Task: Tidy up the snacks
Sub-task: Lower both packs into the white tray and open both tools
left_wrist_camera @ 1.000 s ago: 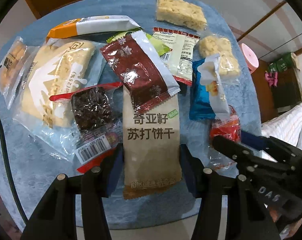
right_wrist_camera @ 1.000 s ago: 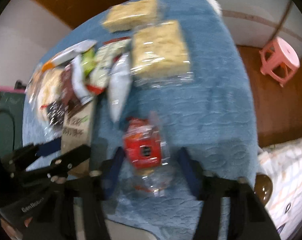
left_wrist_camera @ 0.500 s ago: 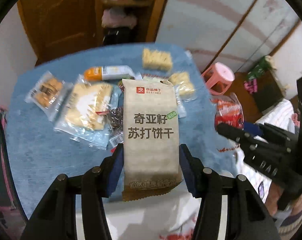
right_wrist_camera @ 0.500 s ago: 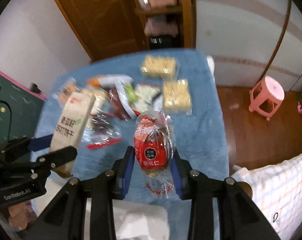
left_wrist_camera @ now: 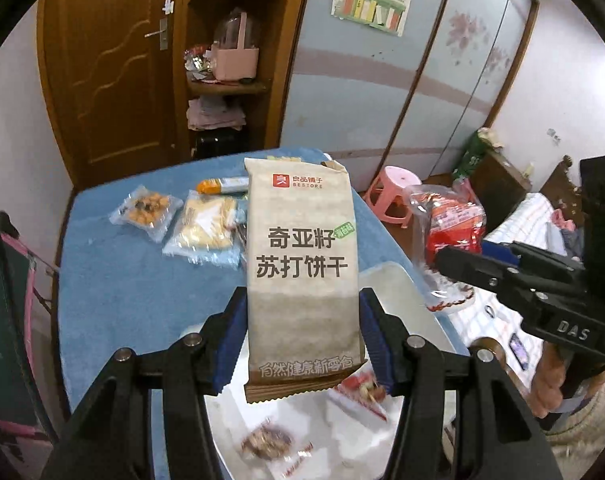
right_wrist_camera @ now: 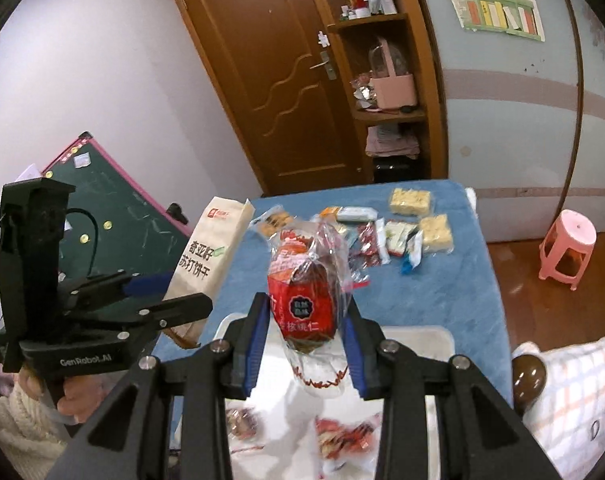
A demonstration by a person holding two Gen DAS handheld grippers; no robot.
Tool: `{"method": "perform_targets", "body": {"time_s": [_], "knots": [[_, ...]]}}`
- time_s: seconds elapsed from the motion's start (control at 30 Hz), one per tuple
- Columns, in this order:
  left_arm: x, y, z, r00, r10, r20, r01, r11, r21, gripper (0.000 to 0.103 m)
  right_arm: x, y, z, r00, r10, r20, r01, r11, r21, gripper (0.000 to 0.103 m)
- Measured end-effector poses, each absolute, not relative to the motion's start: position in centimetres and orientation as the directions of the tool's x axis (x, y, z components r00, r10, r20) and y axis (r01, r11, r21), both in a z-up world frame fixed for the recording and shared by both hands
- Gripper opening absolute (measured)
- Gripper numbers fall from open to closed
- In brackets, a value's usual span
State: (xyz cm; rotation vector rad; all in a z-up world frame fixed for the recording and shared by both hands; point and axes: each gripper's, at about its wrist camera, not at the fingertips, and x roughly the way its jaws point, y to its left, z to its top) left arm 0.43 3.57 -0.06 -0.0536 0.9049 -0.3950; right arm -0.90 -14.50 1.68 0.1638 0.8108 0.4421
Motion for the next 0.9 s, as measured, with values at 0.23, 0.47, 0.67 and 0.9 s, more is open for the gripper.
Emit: {"method": "perform_targets", "body": {"time_s": [0.23, 0.47, 0.67, 0.9], "knots": [[-1.8, 4.1, -4.0, 0.499, -0.318, -0.807, 0.280, 0.940, -0.197, 0.053, -2.5, -13.8, -1.5, 0.542, 0.410, -0.734, -0.281, 0.911, 0.302, 0.036], [-1.8, 3.3, -8.7, 0.377, -0.311, -0.872, 0.258, 0.940, -0.224, 0.053, -3.6, -12.4, -3.8, 0.499, 0.360, -0.789, -0.253, 0.931, 0.265, 0.036], [-1.7, 3.3, -10.2, 0.350, -0.307, -0.885, 0.235, 0.943, -0.235, 0.053, -3.5, -11.3, -5.7, 0.449, 0.328, -0.831, -0.245, 0.940, 0.238, 0.038], [-1.3, 3.7, -11.0, 0.334, -0.307, -0.891, 0.220, 0.945, -0.243, 0.054, -3.1, -10.9, -6.8, 0.420, 0.311, -0.853, -0.221, 0.946, 0.237, 0.048]]}}
